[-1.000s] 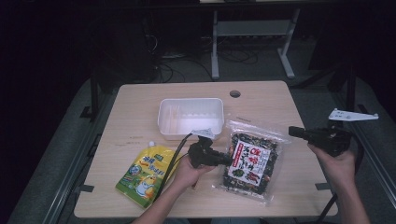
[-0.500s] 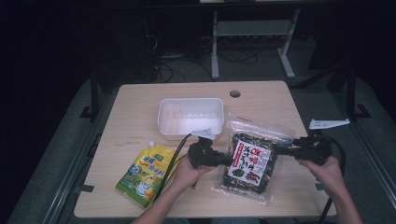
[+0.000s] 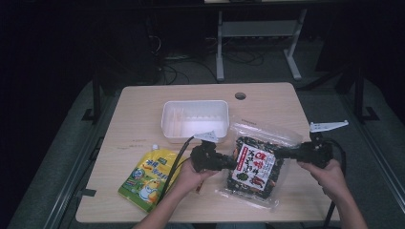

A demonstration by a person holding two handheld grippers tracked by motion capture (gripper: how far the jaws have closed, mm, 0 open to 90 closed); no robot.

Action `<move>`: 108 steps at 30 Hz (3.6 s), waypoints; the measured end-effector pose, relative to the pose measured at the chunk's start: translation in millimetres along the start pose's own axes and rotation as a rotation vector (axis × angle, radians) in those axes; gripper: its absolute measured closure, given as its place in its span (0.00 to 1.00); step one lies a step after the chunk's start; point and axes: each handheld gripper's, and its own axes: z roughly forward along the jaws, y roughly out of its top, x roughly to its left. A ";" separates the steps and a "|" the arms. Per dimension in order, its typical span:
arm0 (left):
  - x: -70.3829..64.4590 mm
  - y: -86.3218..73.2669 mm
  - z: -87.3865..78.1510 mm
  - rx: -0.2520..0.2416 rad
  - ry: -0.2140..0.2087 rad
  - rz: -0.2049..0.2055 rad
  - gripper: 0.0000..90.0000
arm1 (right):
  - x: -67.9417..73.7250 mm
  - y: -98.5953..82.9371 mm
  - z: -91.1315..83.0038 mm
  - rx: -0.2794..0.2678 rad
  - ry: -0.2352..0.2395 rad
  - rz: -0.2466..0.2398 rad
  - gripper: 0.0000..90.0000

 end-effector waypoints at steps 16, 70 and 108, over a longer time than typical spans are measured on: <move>-11.1 -6.8 -38.5 0.021 0.188 0.071 0.48 | 32.0 21.5 -24.4 -0.054 -0.093 -0.060 0.88; -11.8 -83.1 -143.8 0.010 0.425 0.019 0.29 | 76.0 170.9 84.5 -0.156 -0.330 -0.288 0.88; -6.2 -98.9 -162.1 -0.036 0.435 -0.016 0.26 | 25.1 193.5 167.9 -0.103 -0.397 -0.310 0.88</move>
